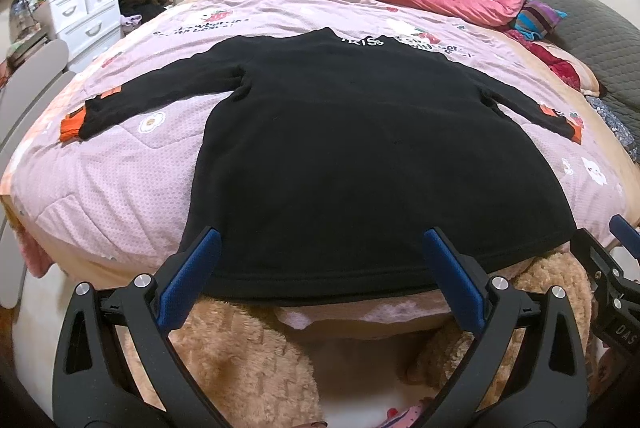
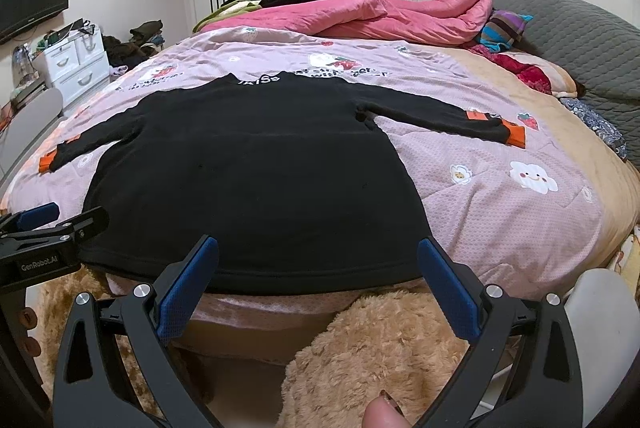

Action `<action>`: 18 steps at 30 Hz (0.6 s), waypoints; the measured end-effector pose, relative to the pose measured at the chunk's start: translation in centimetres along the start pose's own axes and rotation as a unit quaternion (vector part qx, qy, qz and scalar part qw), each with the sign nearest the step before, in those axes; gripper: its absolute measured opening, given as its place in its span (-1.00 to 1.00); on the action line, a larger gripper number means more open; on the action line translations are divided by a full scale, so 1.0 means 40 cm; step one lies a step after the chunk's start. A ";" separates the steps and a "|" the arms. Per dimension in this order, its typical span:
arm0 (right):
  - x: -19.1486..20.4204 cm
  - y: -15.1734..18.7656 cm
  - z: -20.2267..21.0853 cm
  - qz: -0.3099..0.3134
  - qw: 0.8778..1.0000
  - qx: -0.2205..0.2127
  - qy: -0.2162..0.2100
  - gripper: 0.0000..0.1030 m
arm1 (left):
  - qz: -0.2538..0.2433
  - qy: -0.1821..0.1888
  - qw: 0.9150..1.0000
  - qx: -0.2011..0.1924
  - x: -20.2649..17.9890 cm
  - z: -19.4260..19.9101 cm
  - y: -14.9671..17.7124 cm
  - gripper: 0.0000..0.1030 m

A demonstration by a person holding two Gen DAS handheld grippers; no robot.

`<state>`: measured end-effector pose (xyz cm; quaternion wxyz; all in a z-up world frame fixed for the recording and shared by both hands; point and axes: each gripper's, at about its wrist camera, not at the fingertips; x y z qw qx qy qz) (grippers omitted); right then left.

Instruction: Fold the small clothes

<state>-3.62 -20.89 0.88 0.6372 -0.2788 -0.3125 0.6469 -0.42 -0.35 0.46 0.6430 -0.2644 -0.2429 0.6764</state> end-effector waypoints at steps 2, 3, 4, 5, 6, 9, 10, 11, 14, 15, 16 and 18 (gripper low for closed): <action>-0.001 -0.002 0.004 -0.001 1.000 0.000 0.001 0.92 | -0.001 -0.001 1.000 0.000 -0.001 0.000 0.000 0.84; 0.000 -0.002 0.005 -0.001 1.000 0.000 0.002 0.92 | 0.000 -0.001 1.000 0.000 -0.001 0.000 0.000 0.84; -0.001 -0.003 0.008 -0.002 1.000 -0.002 0.001 0.92 | -0.001 -0.001 1.000 0.000 -0.002 0.001 0.000 0.84; 0.000 -0.003 0.009 -0.002 1.000 -0.003 0.002 0.92 | 0.000 0.000 1.000 0.000 -0.001 0.000 0.000 0.84; 0.001 -0.003 0.008 -0.002 1.000 -0.003 0.002 0.92 | 0.000 0.000 1.000 -0.001 -0.002 0.001 0.000 0.84; 0.001 -0.002 0.010 -0.003 1.000 -0.004 0.001 0.92 | -0.001 0.000 1.000 -0.001 -0.004 0.004 -0.001 0.84; 0.001 -0.002 0.010 -0.003 1.000 -0.004 0.002 0.92 | -0.002 0.000 1.000 -0.001 -0.006 0.004 0.000 0.84; 0.000 -0.003 0.010 -0.003 1.000 -0.003 0.002 0.92 | -0.002 0.000 1.000 -0.001 -0.006 0.005 -0.001 0.84; 0.000 -0.002 0.012 -0.004 1.000 -0.005 0.001 0.92 | -0.003 0.002 1.000 -0.002 -0.011 0.012 -0.004 0.84; 0.000 -0.002 0.014 -0.004 1.000 -0.006 0.001 0.92 | -0.003 0.002 1.000 -0.003 -0.012 0.014 -0.006 0.84; 0.000 -0.003 0.015 -0.004 1.000 -0.007 0.001 0.92 | -0.003 0.002 1.000 -0.003 -0.013 0.016 -0.008 0.84; 0.000 -0.004 0.018 -0.005 1.000 -0.009 0.000 0.92 | -0.003 0.001 1.000 -0.003 -0.012 0.015 -0.008 0.84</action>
Point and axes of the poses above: each gripper's, at about its wrist camera, not at the fingertips, and z roughly against the way its jaws point, x to its left, y to its underside
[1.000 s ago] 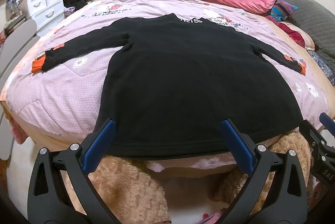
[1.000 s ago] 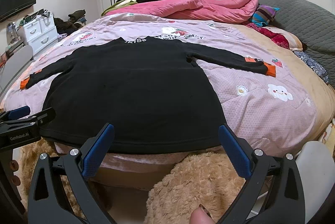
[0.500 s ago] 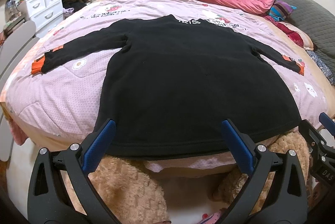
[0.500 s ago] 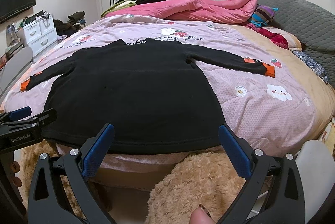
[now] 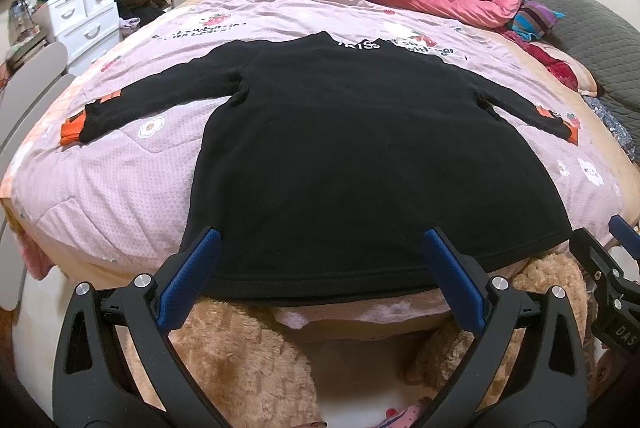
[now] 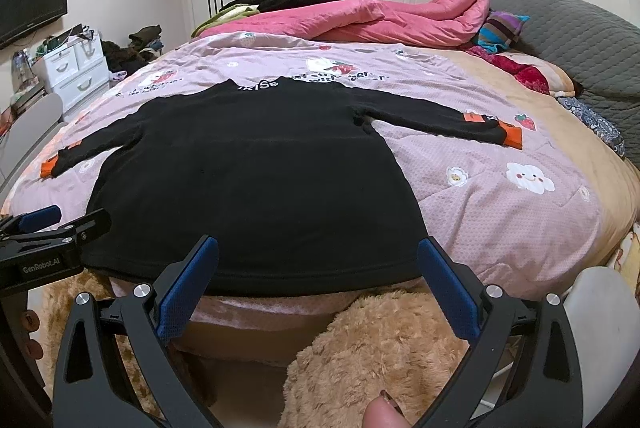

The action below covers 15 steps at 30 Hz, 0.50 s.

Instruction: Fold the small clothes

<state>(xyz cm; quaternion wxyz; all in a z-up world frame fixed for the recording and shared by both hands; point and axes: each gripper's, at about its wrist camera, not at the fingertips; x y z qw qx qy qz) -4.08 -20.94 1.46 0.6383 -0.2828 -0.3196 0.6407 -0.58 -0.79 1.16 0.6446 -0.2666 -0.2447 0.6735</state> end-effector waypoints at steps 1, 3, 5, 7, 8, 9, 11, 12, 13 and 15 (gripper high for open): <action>0.000 -0.001 0.001 -0.001 1.000 -0.001 0.000 0.92 | 0.000 0.000 1.000 0.000 -0.001 0.001 -0.002 0.84; 0.001 -0.002 0.002 -0.001 1.000 -0.001 0.000 0.92 | 0.000 0.000 1.000 0.000 0.001 0.001 -0.001 0.84; 0.000 -0.002 0.002 -0.001 1.000 -0.001 -0.002 0.92 | 0.000 0.001 1.000 0.000 0.001 0.001 -0.001 0.84; 0.001 -0.004 0.002 -0.003 1.000 -0.001 -0.002 0.92 | 0.000 0.001 1.000 0.000 0.000 0.002 -0.003 0.84; 0.002 -0.006 0.001 -0.004 1.000 -0.001 -0.002 0.92 | -0.001 0.001 1.000 0.000 -0.001 0.003 -0.003 0.84; 0.002 -0.009 0.000 -0.004 1.000 -0.002 -0.003 0.92 | -0.002 0.001 1.000 0.000 -0.001 0.002 -0.007 0.84; 0.004 -0.015 -0.003 -0.004 1.000 -0.001 -0.003 0.92 | -0.002 0.000 1.000 0.001 -0.002 -0.001 -0.013 0.84; 0.004 -0.017 -0.004 -0.004 1.000 -0.001 -0.002 0.92 | -0.002 0.001 1.000 0.002 -0.002 -0.002 -0.017 0.84; 0.005 -0.020 -0.006 -0.005 1.000 -0.001 -0.003 0.92 | -0.002 0.001 1.000 0.002 -0.003 -0.002 -0.022 0.84; 0.006 -0.026 -0.009 -0.006 1.000 -0.002 -0.004 0.92 | -0.004 0.001 1.000 0.000 -0.006 -0.005 -0.028 0.84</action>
Point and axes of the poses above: each gripper's, at about its wrist camera, not at the fingertips, and z roughly against the way its jaws point, x to its left, y to its underside
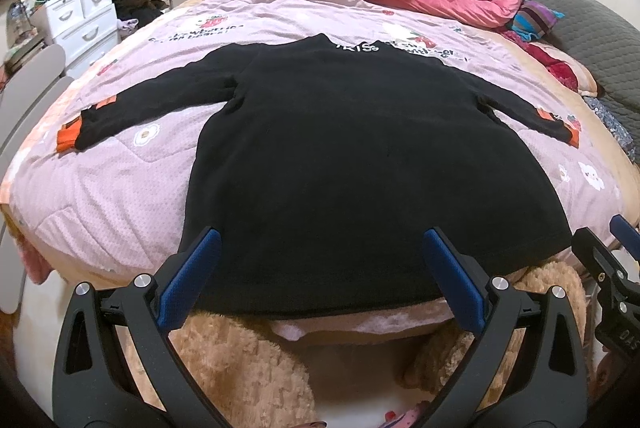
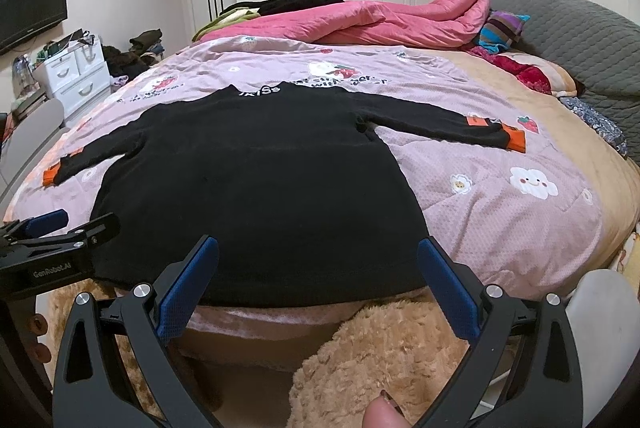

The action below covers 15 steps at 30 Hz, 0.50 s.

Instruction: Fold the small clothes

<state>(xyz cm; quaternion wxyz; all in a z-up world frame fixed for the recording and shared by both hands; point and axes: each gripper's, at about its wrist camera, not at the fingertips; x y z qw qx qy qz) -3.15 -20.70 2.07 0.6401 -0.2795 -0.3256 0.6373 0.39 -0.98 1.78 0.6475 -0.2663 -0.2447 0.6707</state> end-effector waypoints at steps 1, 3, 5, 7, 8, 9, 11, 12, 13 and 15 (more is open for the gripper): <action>0.001 -0.004 -0.002 0.000 1.000 0.000 0.000 0.92 | -0.001 0.000 1.000 -0.001 0.000 -0.002 -0.004 0.84; 0.001 -0.012 -0.005 -0.002 1.000 -0.002 0.001 0.92 | 0.000 0.001 1.000 -0.002 -0.002 -0.010 -0.014 0.84; -0.001 -0.022 -0.009 -0.004 1.000 -0.003 0.002 0.92 | -0.001 0.001 1.000 0.000 -0.004 -0.020 -0.024 0.84; -0.005 -0.033 -0.012 -0.009 1.000 -0.006 0.000 0.92 | -0.003 0.000 1.000 -0.001 -0.007 -0.028 -0.030 0.84; -0.007 -0.040 -0.016 -0.010 1.000 -0.006 0.000 0.92 | -0.004 0.000 1.000 -0.001 -0.010 -0.032 -0.037 0.84; -0.009 -0.045 -0.019 -0.011 1.000 -0.005 0.001 0.92 | -0.005 -0.001 1.000 -0.001 -0.011 -0.035 -0.042 0.84; -0.011 -0.057 -0.029 -0.013 1.000 -0.005 0.001 0.92 | -0.007 -0.001 1.000 -0.002 -0.018 -0.043 -0.055 0.84; -0.012 -0.062 -0.033 -0.015 1.000 -0.005 0.002 0.92 | -0.007 -0.001 1.000 -0.003 -0.020 -0.045 -0.060 0.84; -0.013 -0.070 -0.038 -0.017 1.000 -0.006 0.002 0.92 | -0.008 0.000 1.000 -0.004 -0.022 -0.048 -0.066 0.84; -0.015 -0.082 -0.044 -0.020 1.000 -0.008 0.001 0.92 | -0.009 0.000 1.000 -0.005 -0.029 -0.055 -0.079 0.84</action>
Point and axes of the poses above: each gripper's, at about its wrist camera, not at the fingertips, and z roughly against the way its jaws point, x to its left, y to its underside
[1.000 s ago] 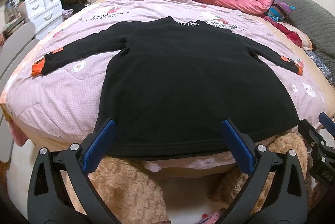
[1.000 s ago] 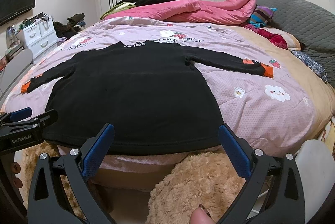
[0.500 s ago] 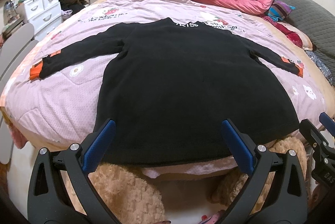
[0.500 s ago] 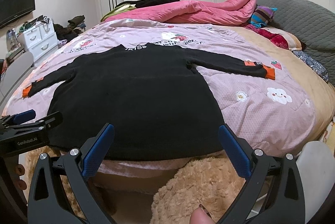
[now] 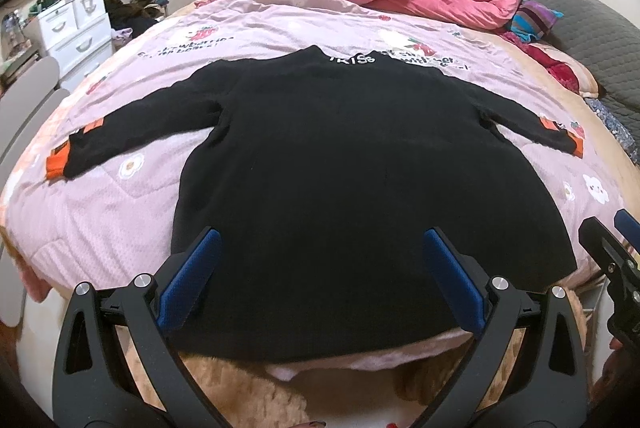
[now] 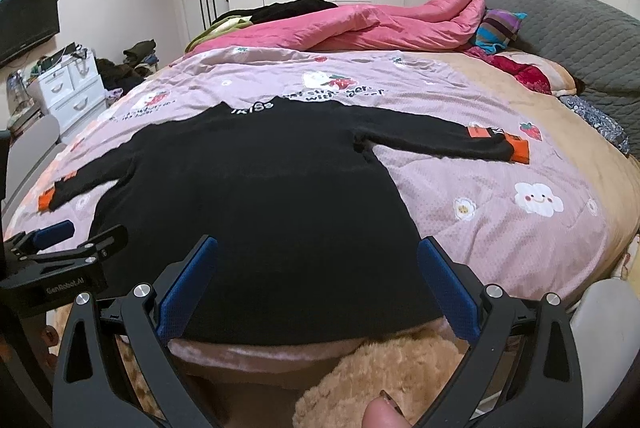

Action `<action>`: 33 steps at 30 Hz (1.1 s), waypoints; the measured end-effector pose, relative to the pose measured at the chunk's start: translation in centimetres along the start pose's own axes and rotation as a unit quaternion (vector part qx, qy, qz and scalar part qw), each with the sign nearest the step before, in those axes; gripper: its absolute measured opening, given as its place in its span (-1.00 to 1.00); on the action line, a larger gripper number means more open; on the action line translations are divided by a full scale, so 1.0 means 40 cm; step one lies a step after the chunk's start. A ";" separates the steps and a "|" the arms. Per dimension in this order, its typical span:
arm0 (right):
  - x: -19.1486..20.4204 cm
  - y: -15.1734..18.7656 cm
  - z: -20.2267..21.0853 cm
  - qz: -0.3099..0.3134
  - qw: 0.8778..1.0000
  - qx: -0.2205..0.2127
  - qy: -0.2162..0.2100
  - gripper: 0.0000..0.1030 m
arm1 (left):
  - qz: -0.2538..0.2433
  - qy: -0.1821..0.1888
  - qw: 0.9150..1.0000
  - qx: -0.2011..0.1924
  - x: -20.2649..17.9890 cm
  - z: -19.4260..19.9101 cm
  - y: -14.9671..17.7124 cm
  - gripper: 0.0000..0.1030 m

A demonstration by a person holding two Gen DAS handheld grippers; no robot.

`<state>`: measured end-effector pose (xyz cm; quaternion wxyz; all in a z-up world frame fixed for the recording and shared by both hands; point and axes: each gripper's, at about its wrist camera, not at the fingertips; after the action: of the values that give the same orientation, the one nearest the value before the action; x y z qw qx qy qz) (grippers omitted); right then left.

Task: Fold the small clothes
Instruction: 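Move the right tool toward the orange cuff of one sweater sleeve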

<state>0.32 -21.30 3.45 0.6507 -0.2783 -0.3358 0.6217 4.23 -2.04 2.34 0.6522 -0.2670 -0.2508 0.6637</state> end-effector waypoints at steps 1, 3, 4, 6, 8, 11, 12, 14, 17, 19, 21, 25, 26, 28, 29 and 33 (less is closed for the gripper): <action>-0.002 -0.008 -0.004 -0.002 1.000 -0.002 0.001 0.92 | -0.001 0.001 1.000 -0.001 -0.004 -0.005 -0.009 0.84; -0.003 -0.021 -0.012 -0.005 1.000 -0.002 0.003 0.92 | -0.003 0.001 1.000 -0.001 -0.009 -0.012 -0.019 0.84; -0.005 -0.031 -0.018 -0.008 1.000 -0.003 0.003 0.92 | -0.005 0.002 1.000 0.000 -0.015 -0.017 -0.028 0.84; -0.010 -0.044 -0.027 -0.011 1.000 -0.004 0.005 0.92 | -0.007 0.005 1.000 0.002 -0.022 -0.024 -0.038 0.84; -0.014 -0.060 -0.036 -0.013 1.000 -0.006 0.007 0.92 | -0.008 0.012 1.000 0.002 -0.032 -0.033 -0.054 0.84; -0.023 -0.086 -0.048 -0.017 1.000 -0.013 0.012 0.92 | -0.013 0.017 1.000 0.000 -0.050 -0.048 -0.080 0.84; -0.026 -0.093 -0.051 -0.019 1.000 -0.014 0.014 0.92 | -0.016 0.017 1.000 0.000 -0.057 -0.054 -0.090 0.84; -0.031 -0.113 -0.059 -0.024 0.999 -0.018 0.015 0.92 | -0.019 0.019 1.000 -0.003 -0.068 -0.061 -0.109 0.84; -0.041 -0.143 -0.068 -0.033 0.999 -0.028 0.017 0.92 | -0.021 0.024 0.999 -0.002 -0.083 -0.077 -0.139 0.84; -0.048 -0.158 -0.073 -0.038 0.999 -0.035 0.018 0.92 | -0.020 0.030 0.999 -0.003 -0.090 -0.086 -0.155 0.84; -0.059 -0.177 -0.075 -0.048 0.998 -0.046 0.019 0.92 | -0.018 0.034 0.999 -0.003 -0.098 -0.103 -0.177 0.84; -0.077 -0.207 -0.088 -0.059 0.996 -0.057 0.027 0.92 | -0.014 0.039 0.999 -0.003 -0.111 -0.138 -0.214 0.84; -0.083 -0.213 -0.091 -0.062 0.996 -0.059 0.028 0.92 | -0.013 0.041 0.999 -0.002 -0.115 -0.145 -0.220 0.84; -0.095 -0.226 -0.104 -0.067 0.995 -0.060 0.031 0.92 | -0.014 0.045 0.999 -0.001 -0.123 -0.160 -0.234 0.84; -0.101 -0.234 -0.111 -0.070 0.995 -0.061 0.035 0.92 | -0.017 0.045 0.999 -0.001 -0.129 -0.171 -0.242 0.84; -0.127 -0.267 -0.140 -0.081 0.994 -0.062 0.048 0.92 | -0.023 0.051 0.998 0.001 -0.152 -0.208 -0.271 0.84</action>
<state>11.32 -26.81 7.85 0.6958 -0.3195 -0.3629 0.5311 17.89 -7.97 3.79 0.6794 -0.2938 -0.2223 0.6345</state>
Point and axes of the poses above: each gripper's, at about its wrist camera, not at the fingertips, and z roughly against the way its jaws point, x to its left, y to its underside
